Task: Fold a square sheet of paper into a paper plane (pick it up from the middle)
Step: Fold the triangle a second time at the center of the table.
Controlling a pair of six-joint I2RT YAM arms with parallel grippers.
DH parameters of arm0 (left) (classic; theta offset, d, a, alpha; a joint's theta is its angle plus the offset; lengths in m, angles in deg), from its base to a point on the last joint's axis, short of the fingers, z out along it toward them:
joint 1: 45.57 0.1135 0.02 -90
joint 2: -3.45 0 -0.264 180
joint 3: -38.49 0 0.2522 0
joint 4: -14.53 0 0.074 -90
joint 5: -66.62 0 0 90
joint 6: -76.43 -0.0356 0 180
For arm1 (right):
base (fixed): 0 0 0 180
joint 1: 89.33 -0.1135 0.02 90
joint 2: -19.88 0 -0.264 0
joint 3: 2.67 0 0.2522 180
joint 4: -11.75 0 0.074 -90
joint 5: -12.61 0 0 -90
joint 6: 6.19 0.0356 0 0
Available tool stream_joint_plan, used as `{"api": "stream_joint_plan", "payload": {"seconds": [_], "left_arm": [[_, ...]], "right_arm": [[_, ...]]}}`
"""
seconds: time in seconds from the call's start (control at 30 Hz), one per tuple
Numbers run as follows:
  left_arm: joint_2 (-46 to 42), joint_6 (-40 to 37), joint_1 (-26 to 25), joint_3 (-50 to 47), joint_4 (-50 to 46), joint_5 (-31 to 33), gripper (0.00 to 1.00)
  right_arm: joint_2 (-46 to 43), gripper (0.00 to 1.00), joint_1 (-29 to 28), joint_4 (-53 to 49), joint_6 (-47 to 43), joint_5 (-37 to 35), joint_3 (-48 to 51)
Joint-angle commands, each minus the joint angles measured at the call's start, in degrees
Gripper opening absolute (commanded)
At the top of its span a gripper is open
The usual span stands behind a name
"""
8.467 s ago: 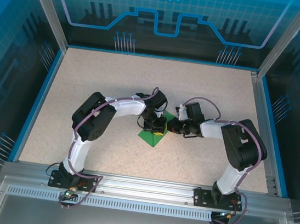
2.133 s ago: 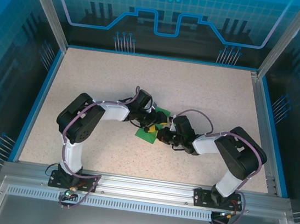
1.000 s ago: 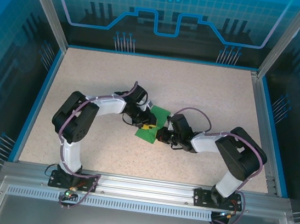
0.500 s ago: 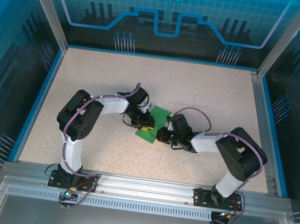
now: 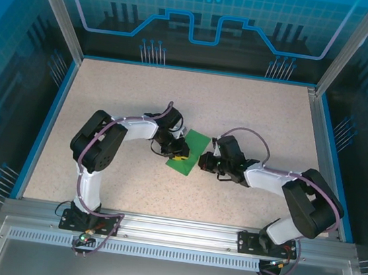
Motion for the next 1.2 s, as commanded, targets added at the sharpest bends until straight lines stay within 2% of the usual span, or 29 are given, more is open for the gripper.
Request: {"api": "stream_joint_plan", "payload": {"seconds": [0.0, 0.5, 1.17], "left_arm": [[2.2, -1.6, -0.1, -0.6, -1.6, 4.6, 0.22], [1.8, -1.3, -0.1, -0.6, -1.2, 4.5, 0.22], [0.2, -1.5, -0.1, 1.9, -0.5, 4.3, 0.22]], "right_arm": [[0.4, 0.00, 1.1, -2.6, -2.3, 2.0, -3.5], [13.9, 0.00, 1.9, 0.8, -3.4, 5.4, -9.2], [17.9, 0.00, 2.1, -8.4, -9.6, 0.9, -11.6]]}}
